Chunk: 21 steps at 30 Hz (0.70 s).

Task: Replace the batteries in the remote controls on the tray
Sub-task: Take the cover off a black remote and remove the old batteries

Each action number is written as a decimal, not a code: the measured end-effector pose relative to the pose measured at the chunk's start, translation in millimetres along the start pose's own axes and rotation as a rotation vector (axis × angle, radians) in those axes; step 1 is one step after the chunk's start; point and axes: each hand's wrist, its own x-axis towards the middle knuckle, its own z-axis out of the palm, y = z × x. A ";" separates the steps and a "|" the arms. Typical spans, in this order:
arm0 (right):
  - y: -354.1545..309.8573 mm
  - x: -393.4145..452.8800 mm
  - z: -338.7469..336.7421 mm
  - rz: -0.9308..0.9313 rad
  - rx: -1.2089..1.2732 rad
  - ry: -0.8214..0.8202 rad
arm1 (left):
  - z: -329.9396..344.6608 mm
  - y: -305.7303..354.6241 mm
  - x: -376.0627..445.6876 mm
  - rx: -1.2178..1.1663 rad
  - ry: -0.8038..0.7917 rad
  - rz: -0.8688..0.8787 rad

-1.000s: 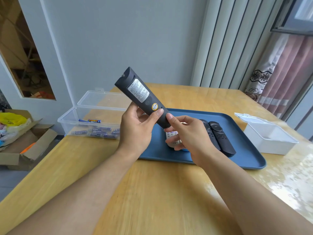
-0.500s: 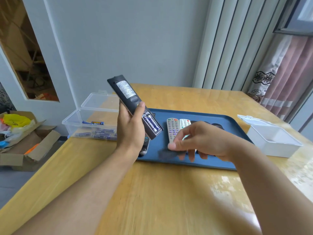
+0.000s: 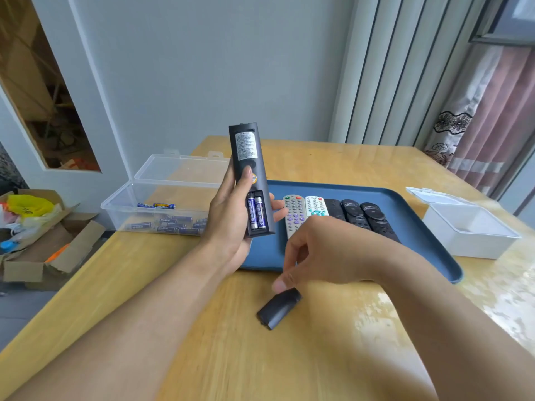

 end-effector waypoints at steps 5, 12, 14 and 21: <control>1.1 3.7 -7.1 -0.123 0.193 0.346 | -0.2 1.0 -1.5 0.070 0.008 0.017; 0.7 25.0 25.5 -0.313 0.170 0.735 | -2.6 -0.6 -2.0 -0.008 0.002 -0.153; 1.6 26.6 28.4 -0.326 0.126 0.722 | -2.5 -1.5 -2.0 -0.033 0.001 -0.173; 2.5 27.7 27.4 -0.324 0.078 0.751 | -2.1 2.4 -2.6 -0.082 -0.017 -0.194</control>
